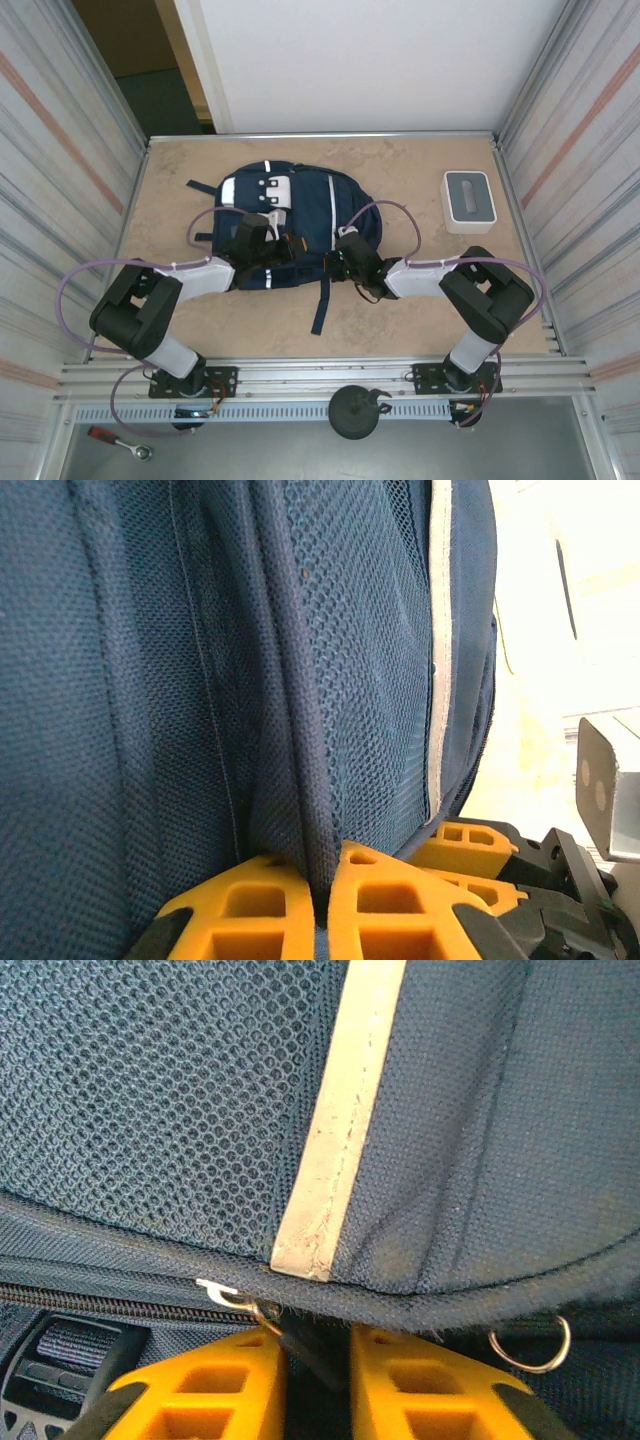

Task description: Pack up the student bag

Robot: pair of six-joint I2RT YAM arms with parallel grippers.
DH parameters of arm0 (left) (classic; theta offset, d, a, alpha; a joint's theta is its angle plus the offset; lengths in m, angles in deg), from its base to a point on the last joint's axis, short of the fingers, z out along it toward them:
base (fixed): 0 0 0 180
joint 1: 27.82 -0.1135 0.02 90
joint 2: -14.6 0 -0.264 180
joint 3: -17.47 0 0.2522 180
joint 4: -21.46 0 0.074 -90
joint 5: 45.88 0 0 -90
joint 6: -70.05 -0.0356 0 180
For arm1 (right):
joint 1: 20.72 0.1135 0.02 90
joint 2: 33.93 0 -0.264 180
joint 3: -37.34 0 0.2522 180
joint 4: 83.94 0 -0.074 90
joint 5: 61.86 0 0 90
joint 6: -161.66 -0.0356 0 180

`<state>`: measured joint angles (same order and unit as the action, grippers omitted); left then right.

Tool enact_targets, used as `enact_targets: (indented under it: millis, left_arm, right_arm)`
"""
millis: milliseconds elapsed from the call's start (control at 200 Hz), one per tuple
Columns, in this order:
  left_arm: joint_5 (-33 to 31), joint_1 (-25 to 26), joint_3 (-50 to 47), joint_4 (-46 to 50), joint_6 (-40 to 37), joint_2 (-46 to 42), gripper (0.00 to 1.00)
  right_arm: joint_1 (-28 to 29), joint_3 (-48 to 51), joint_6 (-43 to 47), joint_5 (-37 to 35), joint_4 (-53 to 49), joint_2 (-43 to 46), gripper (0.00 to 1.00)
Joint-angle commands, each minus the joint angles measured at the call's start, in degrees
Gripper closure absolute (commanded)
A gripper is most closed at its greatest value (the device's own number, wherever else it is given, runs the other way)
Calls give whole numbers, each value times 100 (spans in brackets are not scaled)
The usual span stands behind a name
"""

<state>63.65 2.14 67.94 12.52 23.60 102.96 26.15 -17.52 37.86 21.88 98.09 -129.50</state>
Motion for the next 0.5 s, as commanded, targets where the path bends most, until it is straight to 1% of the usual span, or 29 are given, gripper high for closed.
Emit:
enact_targets:
  millis: [0,155,306,496]
  left_arm:
    - [-98,-121,-14,-121,-162,8,100]
    - [-37,-247,-32,-99,-214,-18,100]
    - [-8,-432,6,169,-514,-99,100]
    - [25,-680,47,439,-795,-143,100]
  right_arm:
    - [-3,-2,95,-59,303,-86,85]
    - [-7,210,239,-240,359,155,100]
    - [-93,453,447,-514,129,598,100]
    - [-560,621,540,-534,-384,1110,100]
